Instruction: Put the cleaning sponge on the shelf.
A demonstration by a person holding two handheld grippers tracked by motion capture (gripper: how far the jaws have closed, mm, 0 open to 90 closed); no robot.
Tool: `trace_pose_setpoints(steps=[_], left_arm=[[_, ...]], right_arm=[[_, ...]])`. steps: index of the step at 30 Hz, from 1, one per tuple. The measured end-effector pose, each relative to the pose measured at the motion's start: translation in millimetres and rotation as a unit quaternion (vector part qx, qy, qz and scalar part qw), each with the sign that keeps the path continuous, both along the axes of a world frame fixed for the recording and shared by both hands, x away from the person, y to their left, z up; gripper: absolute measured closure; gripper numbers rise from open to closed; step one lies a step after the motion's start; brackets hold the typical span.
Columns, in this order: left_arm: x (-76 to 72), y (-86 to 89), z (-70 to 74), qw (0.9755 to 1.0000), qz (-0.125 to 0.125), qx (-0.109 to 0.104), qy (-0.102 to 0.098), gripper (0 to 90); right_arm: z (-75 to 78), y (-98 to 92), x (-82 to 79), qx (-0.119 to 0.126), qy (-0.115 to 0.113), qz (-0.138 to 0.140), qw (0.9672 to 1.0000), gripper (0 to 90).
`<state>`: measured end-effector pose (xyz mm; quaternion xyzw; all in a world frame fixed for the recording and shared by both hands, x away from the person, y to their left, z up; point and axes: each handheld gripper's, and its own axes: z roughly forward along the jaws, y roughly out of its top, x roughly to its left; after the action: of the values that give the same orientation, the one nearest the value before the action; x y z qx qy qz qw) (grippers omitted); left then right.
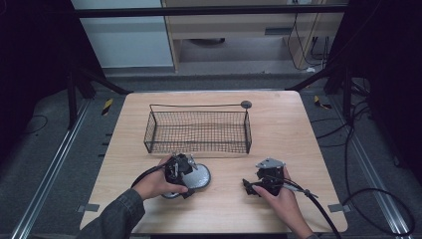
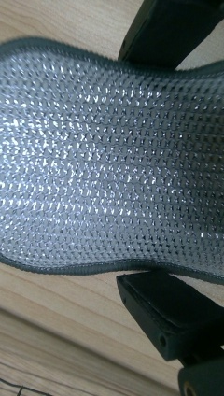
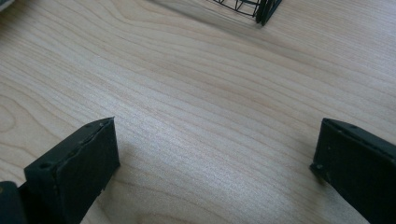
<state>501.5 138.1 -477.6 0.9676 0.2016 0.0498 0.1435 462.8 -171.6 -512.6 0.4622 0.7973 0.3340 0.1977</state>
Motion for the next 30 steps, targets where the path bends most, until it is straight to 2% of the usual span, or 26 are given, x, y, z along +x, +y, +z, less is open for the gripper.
trace_pose_setpoints(steps=[16, 25, 30], left_arm=[[6.0, 6.1, -2.8, 0.9999, 0.005, -0.007, 0.009, 2.4], [4.8, 7.3, -0.4, 1.0, 0.002, -0.008, 0.004, 7.3], [4.1, 9.5, 3.7, 0.9999, 0.005, -0.012, -0.005, 10.2]], right_arm=[[0.0, -0.2, -0.2, 0.0, 0.0, 0.002, 1.0, 0.4], [-0.1, -0.4, -0.2, 0.0, -0.001, 0.003, 1.0, 0.4], [-0.1, -0.4, -0.1, 0.0, -0.001, 0.003, 1.0, 0.4]])
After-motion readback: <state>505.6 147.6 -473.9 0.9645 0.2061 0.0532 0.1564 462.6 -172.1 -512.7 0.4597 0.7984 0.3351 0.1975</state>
